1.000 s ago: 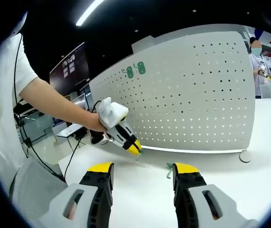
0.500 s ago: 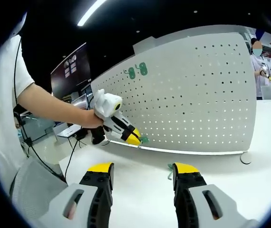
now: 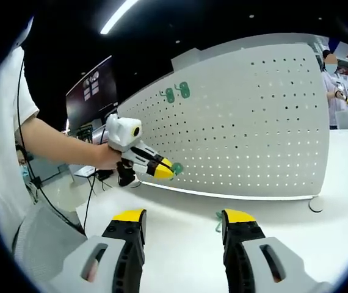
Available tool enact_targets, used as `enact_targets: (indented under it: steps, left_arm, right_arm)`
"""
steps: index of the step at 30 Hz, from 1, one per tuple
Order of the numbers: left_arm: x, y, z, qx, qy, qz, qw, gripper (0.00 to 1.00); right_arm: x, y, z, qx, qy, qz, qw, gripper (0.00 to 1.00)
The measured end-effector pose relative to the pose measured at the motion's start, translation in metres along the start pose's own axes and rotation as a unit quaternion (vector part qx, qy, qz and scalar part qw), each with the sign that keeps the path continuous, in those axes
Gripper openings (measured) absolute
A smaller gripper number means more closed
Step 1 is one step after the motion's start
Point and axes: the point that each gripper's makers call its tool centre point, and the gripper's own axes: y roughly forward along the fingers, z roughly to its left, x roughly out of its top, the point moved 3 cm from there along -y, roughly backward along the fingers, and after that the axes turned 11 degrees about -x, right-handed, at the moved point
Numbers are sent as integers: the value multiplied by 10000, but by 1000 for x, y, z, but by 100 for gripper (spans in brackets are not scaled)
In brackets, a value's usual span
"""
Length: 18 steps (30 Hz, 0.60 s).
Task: Insert the hook assembly into the mounting plate slot until the hook locks in place.
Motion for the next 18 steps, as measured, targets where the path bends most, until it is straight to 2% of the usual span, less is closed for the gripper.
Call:
enact_targets:
  steps: [1,2,10,11,12,13,14,16,18]
  left_arm:
    - [2,-2,-1,28,-24,-116,9999,2]
    - [7,-4,-4,31,-140,-361,9992,2]
    - [11,-17,-18,240,-246,-782,9963,2]
    - [13,-19,-18,354,-442,-932,9940,2]
    - [13,-18,-21,306,-419,-958,9940,2]
    - [13,-17,-26,256,-164,-840,9960,2]
    - [13,-17,-27,285,-130,-816,9962,2]
    - [19,-19,-30,331,-442,-1099,9924,2]
    - [20,-21,-32,400,-325,-1114,9924,2]
  right_arm:
    - [0,0,0,3,8,-4,10000,48]
    - [0,0,0,4,21,-7,10000,48]
    - [0,1,0,14,42,-18,10000,48]
    - [0,1,0,19,50,-23,10000,48]
    - [0,1,0,23,42,-25,10000,48]
    - [1,1,0,34,36,-30,10000,48]
    - [1,1,1,41,39,-33,10000,48]
    - [1,1,1,39,24,-46,10000,48]
    - [2,0,0,32,39,-56,10000,48]
